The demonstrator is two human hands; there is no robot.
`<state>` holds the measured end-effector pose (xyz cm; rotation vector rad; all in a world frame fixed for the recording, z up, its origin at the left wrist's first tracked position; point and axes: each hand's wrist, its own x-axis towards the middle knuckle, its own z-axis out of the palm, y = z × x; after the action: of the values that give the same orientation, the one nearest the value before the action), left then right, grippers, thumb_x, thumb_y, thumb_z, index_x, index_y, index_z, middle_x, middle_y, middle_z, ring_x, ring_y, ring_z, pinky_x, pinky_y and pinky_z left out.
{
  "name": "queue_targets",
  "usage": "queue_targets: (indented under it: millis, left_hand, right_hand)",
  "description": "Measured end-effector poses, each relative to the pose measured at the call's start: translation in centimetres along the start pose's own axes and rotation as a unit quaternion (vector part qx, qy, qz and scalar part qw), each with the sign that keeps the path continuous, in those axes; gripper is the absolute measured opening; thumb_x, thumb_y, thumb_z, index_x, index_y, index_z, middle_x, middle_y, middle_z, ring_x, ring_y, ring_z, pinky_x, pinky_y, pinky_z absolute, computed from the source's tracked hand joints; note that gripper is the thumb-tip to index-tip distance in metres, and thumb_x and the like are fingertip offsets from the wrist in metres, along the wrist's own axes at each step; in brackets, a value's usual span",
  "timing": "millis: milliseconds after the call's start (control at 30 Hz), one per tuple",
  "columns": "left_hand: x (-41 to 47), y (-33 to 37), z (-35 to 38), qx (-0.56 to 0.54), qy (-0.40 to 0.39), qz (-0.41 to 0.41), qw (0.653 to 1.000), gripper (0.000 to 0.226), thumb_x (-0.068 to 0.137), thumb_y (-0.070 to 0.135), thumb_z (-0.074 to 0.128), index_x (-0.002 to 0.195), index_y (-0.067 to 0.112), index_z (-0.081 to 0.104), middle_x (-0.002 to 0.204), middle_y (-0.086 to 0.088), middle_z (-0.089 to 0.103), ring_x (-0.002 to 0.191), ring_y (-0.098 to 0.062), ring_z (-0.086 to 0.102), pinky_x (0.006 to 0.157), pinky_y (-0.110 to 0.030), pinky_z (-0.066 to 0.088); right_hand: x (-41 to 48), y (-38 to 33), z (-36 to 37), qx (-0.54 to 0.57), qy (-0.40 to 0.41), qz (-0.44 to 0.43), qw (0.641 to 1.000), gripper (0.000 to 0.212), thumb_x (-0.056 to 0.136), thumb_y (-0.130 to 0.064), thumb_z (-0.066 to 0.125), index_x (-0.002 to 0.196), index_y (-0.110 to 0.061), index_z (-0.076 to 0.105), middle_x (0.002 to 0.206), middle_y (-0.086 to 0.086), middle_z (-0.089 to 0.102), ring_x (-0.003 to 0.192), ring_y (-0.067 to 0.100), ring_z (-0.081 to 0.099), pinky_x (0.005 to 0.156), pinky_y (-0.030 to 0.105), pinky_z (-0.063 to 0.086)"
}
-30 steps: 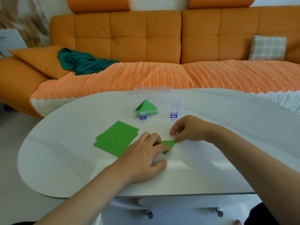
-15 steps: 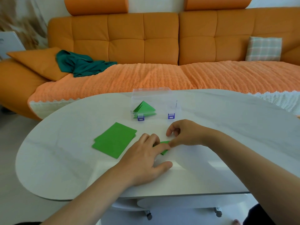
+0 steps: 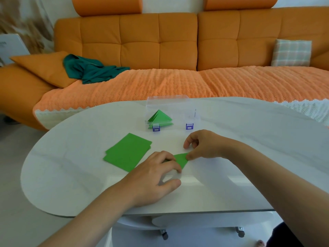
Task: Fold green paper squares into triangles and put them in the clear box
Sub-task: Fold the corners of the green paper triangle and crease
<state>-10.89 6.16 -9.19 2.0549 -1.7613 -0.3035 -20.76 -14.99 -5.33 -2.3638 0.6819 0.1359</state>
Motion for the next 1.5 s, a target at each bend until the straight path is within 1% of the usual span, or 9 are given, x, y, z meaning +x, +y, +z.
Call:
queue_targets:
  millis: [133,333,467,600,867,1033,1200,1367,1500]
  left_hand:
    - [-0.6,0.0,-0.2,0.014,0.001,0.004,1.000,0.042,0.088,0.064,0.041,0.122,0.042,0.054,0.131,0.026,0.039,0.126,0.008,0.033,0.106,-0.023,0.035]
    - [0.6,0.6,0.0,0.093,0.004,0.003,0.996,0.058,0.089,0.068,0.036,0.142,0.046,0.043,0.121,0.017,0.041,0.116,-0.003,0.036,0.097,-0.024,0.036]
    - [1.2,0.6,-0.1,0.119,0.000,0.002,0.993,0.058,0.088,0.071,0.033,0.136,0.045,0.052,0.120,0.013,0.043,0.115,-0.007,0.037,0.095,-0.027,0.037]
    - [1.7,0.7,-0.3,0.118,0.001,0.002,0.993,0.048,0.091,0.066,0.042,0.132,0.046,0.056,0.117,0.013,0.044,0.111,-0.007,0.038,0.090,-0.026,0.036]
    - [2.5,0.4,-0.4,0.046,0.021,-0.041,0.998,0.035,0.087,0.060,0.057,0.116,0.044,0.067,0.116,0.022,0.048,0.110,-0.003,0.040,0.095,-0.025,0.037]
    - [3.3,-0.5,-0.6,0.034,0.064,-0.037,0.997,0.031,0.084,0.048,0.068,0.112,0.036,0.066,0.107,0.020,0.056,0.101,-0.003,0.044,0.093,-0.031,0.043]
    - [3.6,-0.8,-0.6,0.079,0.088,0.019,0.993,0.028,0.086,0.046,0.059,0.106,0.030,0.070,0.096,0.015,0.063,0.087,-0.008,0.050,0.077,-0.030,0.048]
    - [3.6,-0.7,-0.8,0.068,0.141,0.042,0.987,0.025,0.087,0.035,0.050,0.084,0.024,0.072,0.076,0.010,0.064,0.069,-0.010,0.055,0.064,-0.024,0.046]
    - [3.1,-0.5,-1.5,-0.008,0.169,0.015,0.985,0.019,0.088,0.028,0.054,0.080,0.022,0.070,0.074,0.011,0.067,0.069,-0.007,0.061,0.065,-0.029,0.052]
  right_hand:
    - [0.0,0.0,0.1,-0.002,0.003,-0.006,1.000,0.022,0.075,-0.026,0.083,0.088,-0.033,0.066,0.079,-0.008,0.049,0.067,0.009,0.047,0.059,0.017,0.037]
    - [-0.1,-0.1,0.2,-0.003,-0.002,-0.013,1.000,0.018,0.077,-0.024,0.081,0.085,-0.033,0.067,0.077,-0.009,0.049,0.066,0.007,0.047,0.059,0.016,0.037]
    - [0.1,0.2,0.0,0.027,0.014,-0.002,1.000,0.020,0.078,-0.011,0.075,0.081,-0.030,0.069,0.077,-0.007,0.056,0.069,0.009,0.052,0.064,0.017,0.042]
    - [0.5,0.4,-0.3,0.043,0.027,0.026,0.998,0.028,0.079,-0.001,0.066,0.077,-0.029,0.070,0.077,-0.006,0.058,0.071,0.010,0.054,0.065,0.018,0.045]
    - [0.6,-0.1,0.1,0.051,0.072,0.039,0.995,0.034,0.082,-0.001,0.048,0.089,-0.023,0.073,0.074,-0.007,0.055,0.066,0.009,0.050,0.055,0.018,0.039]
    - [-0.4,0.7,0.8,0.014,0.080,-0.036,0.996,0.032,0.083,-0.007,0.050,0.091,-0.032,0.069,0.083,-0.008,0.059,0.068,0.005,0.052,0.064,0.018,0.043]
    - [-1.6,1.4,1.7,-0.042,0.062,-0.149,0.986,0.027,0.082,-0.023,0.065,0.104,-0.039,0.066,0.109,-0.015,0.053,0.079,-0.013,0.049,0.072,0.008,0.034]
    - [-1.6,1.5,2.6,-0.068,0.107,-0.208,0.970,0.010,0.084,-0.035,0.072,0.093,-0.039,0.068,0.100,-0.019,0.055,0.076,-0.012,0.049,0.073,0.016,0.037]
    - [-1.8,0.5,2.3,-0.023,0.151,-0.215,0.965,0.005,0.087,-0.032,0.070,0.086,-0.036,0.070,0.090,-0.017,0.062,0.071,0.006,0.054,0.071,0.028,0.048]
